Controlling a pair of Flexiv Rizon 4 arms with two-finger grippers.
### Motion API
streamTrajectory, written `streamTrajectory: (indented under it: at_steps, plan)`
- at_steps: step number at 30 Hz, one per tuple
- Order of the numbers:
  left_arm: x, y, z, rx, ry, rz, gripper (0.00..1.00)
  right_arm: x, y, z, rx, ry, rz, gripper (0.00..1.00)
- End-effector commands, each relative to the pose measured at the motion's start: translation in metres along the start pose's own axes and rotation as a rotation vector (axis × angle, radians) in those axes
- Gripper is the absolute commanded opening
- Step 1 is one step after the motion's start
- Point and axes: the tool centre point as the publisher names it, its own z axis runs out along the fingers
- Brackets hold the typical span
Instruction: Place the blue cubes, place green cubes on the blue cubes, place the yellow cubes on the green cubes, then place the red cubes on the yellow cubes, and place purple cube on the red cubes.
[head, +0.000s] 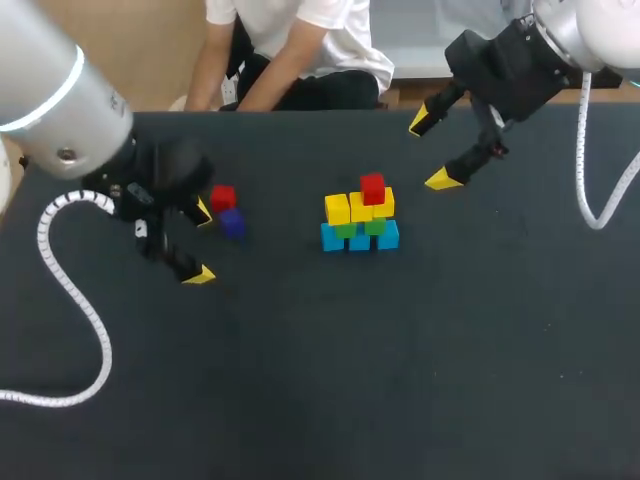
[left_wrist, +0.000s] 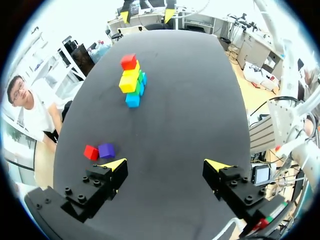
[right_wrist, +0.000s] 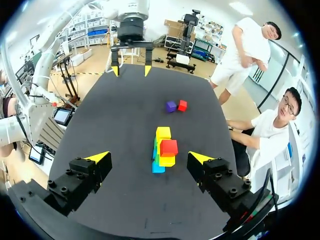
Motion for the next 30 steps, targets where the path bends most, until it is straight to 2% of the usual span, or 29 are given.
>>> streamTrajectory:
  at_steps: [1,15,25,30]
  plan:
    - [-0.001,0.016,0.004,0.041,0.026,0.000,1.00,0.000,0.000,0.000,0.000,0.000,0.000,1.00]
    - [0.013,0.044,0.001,0.038,0.058,0.001,1.00,0.000,0.000,0.000,0.000,0.000,0.000,1.00]
    - [0.017,0.075,0.000,0.030,0.070,0.004,1.00,0.000,0.000,0.000,0.000,0.000,0.000,1.00]
    - [0.015,0.081,-0.002,0.010,0.037,0.013,1.00,0.000,0.000,0.000,0.000,0.000,0.000,1.00]
